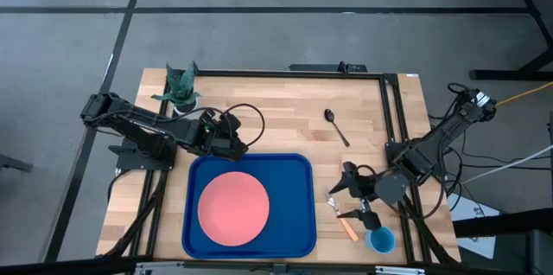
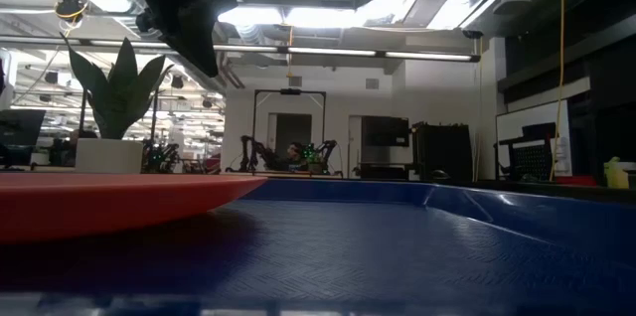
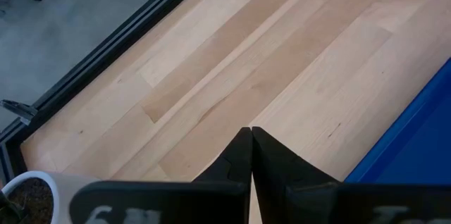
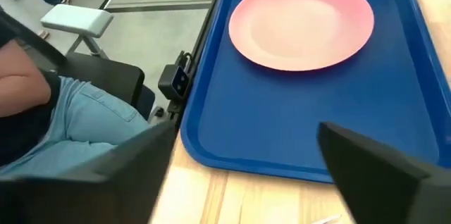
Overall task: Pick and place plate/cup/fork/spoon on tray
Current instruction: Put the blue cup on the blue serving tray to the top left of the pink plate
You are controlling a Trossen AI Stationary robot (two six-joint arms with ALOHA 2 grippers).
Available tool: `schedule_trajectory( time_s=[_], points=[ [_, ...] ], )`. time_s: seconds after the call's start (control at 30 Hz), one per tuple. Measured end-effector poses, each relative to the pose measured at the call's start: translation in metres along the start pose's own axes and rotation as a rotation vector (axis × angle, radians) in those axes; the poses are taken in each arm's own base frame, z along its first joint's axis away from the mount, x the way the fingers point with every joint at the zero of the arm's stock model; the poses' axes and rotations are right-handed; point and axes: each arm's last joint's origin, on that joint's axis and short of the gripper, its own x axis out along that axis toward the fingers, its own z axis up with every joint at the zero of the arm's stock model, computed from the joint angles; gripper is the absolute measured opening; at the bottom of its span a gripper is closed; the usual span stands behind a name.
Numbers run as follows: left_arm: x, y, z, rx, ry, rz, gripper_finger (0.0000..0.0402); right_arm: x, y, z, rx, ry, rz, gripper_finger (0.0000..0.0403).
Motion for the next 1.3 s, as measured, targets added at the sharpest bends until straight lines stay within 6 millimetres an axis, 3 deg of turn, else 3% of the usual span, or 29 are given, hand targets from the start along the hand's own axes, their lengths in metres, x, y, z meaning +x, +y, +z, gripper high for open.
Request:
schedule_trajectory(
  time_s=[0.1,0.23,0.37,0.53,0.6,0.83,0.97,1.13,1.3],
  points=[
    [0.0000,0.0000,0.0000,0.000,0.000,0.000,0.0000,-0.0007,0.0009,-0.0019,-0.005,0.039,0.049,0.0390],
    [0.0000,0.0000,0.0000,0.000,0.000,0.000,0.0000,-0.0009,0.0015,-0.0036,0.017,0.069,0.079,0.0340],
    [0.0000,0.0000,0.0000,0.000,0.000,0.000,0.0000,-0.0010,0.0018,-0.0032,-0.006,0.063,0.080,0.0244],
    [0.0000,0.0000,0.0000,0.000,0.000,0.000,0.0000,-0.0012,0.0019,-0.0034,-0.040,0.063,0.081,0.0052],
    [0.0000,0.0000,0.0000,0.000,0.000,0.000,0.0000,-0.0012,0.0019,-0.0034,-0.052,0.062,0.081,0.0018],
    [0.0000,0.0000,0.0000,0.000,0.000,0.000,0.0000,-0.0012,-0.0008,-0.0017,-0.066,0.009,-0.026,0.0017],
    [0.0000,0.0000,0.0000,0.000,0.000,0.000,0.0000,-0.0014,-0.0023,-0.0034,-0.072,0.018,-0.058,0.0051],
    [0.0000,0.0000,0.0000,0.000,0.000,0.000,0.0000,-0.0014,-0.0027,-0.0036,-0.070,0.018,-0.065,0.0146],
    [0.0000,0.0000,0.0000,0.000,0.000,0.000,0.0000,-0.0014,-0.0016,-0.0032,-0.063,0.019,-0.043,0.0284]
  ],
)
